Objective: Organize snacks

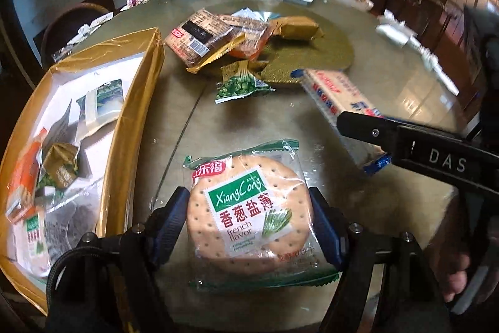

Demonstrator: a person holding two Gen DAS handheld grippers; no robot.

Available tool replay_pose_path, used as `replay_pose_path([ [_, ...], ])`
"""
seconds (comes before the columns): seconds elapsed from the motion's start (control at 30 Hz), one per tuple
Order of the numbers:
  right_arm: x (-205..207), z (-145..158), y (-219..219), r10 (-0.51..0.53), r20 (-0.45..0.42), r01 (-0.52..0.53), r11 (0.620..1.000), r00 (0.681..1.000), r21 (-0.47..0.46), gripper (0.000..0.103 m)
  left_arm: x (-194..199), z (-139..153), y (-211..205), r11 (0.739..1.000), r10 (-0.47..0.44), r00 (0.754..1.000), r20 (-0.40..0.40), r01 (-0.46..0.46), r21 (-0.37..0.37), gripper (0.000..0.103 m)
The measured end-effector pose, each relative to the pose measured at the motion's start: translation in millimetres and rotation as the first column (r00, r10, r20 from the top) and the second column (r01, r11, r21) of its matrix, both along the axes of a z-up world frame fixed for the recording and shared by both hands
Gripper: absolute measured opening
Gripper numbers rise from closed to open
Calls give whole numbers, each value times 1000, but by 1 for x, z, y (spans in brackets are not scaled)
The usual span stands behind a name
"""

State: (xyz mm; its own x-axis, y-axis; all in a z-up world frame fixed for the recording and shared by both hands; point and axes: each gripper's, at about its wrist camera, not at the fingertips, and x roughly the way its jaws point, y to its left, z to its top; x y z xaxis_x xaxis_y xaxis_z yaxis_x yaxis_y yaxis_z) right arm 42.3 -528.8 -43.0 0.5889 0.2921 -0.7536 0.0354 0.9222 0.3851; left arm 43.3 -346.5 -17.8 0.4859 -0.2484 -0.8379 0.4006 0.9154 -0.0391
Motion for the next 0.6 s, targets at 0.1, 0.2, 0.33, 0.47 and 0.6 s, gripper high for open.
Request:
replay_pose_path([
  [0.1,-6,5,-1,-16,27,14,998,999,63,56,-4,11,12,996,12,1000,8,-11,-87,75],
  [0.2,-13,20,5,-18,72,11,996,997,90,56,-8,26,23,984,20,1000,16,-17,-175,75],
  [0.33,-16,47,20,-1,132,-15,993,991,117,56,-19,51,37,970,38,998,52,-24,-243,75],
  [0.47,-17,75,43,30,197,-55,991,980,125,56,-29,75,55,952,49,995,88,-20,-304,75],
  [0.6,-16,92,64,66,235,-96,988,970,118,56,-39,99,82,933,84,990,117,-37,-357,75],
])
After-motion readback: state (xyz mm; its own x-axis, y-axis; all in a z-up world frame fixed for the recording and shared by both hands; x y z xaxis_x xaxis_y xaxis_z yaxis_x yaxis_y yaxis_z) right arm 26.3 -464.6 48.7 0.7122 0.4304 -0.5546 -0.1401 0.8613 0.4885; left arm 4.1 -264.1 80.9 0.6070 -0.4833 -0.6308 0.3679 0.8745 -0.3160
